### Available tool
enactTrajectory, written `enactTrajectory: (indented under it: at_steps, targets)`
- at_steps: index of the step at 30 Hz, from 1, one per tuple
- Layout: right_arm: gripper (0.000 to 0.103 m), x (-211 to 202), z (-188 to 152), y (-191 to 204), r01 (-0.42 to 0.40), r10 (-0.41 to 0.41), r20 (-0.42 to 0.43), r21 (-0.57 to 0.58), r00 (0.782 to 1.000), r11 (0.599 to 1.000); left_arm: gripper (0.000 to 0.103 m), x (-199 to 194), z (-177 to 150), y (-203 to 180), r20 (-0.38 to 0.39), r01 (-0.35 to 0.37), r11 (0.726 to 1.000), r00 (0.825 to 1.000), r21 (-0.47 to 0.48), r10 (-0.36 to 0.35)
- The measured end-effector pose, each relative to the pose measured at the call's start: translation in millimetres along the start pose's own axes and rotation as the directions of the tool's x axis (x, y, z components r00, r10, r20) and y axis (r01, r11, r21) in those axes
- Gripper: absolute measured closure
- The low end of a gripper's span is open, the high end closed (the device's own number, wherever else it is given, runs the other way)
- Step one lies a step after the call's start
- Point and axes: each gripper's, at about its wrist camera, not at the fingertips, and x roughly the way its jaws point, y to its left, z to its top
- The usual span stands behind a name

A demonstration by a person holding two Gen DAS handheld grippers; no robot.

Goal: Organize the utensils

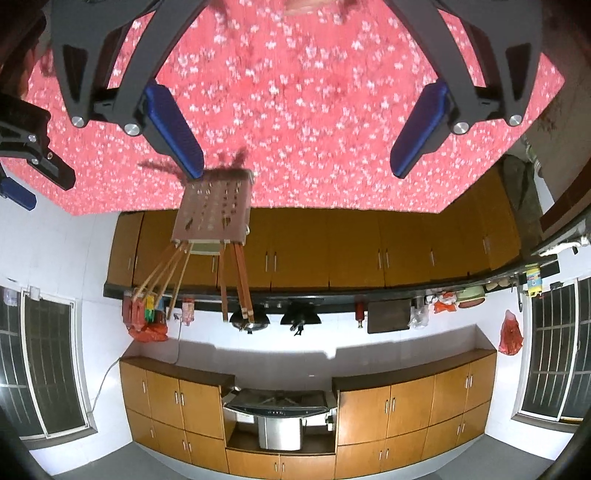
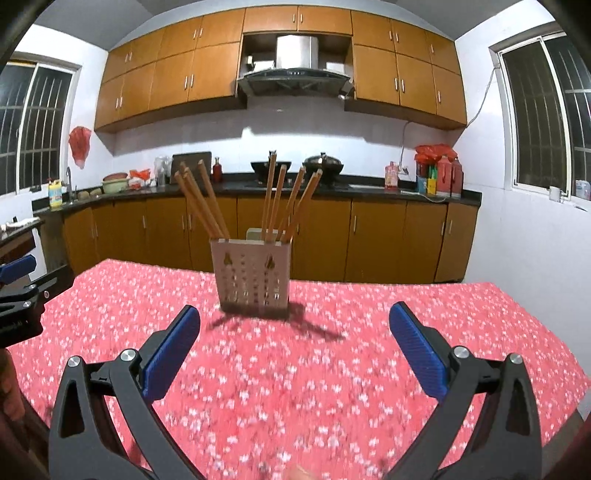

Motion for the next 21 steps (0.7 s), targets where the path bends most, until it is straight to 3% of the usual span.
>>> enactTrajectory:
  at_steps: [10, 21]
  targets:
    - [0.002, -9.6, -24.9, 3.4, 0.009, -0.009, -0.03, -0.002, 0.999, 1.0, 0.004, -3.0, -30.1, -3.0, -0.043, -0.012, 1.0, 0.999, 0.012, 0.013]
    - [0.002, -10.4, -31.1, -1.1, 0.017, -0.016, -0.041, 0.025, 0.999, 1.0, 0.004, -6.8, -35.5, 1.6, -0.039, -0.012, 1.0, 0.999, -0.004, 0.011]
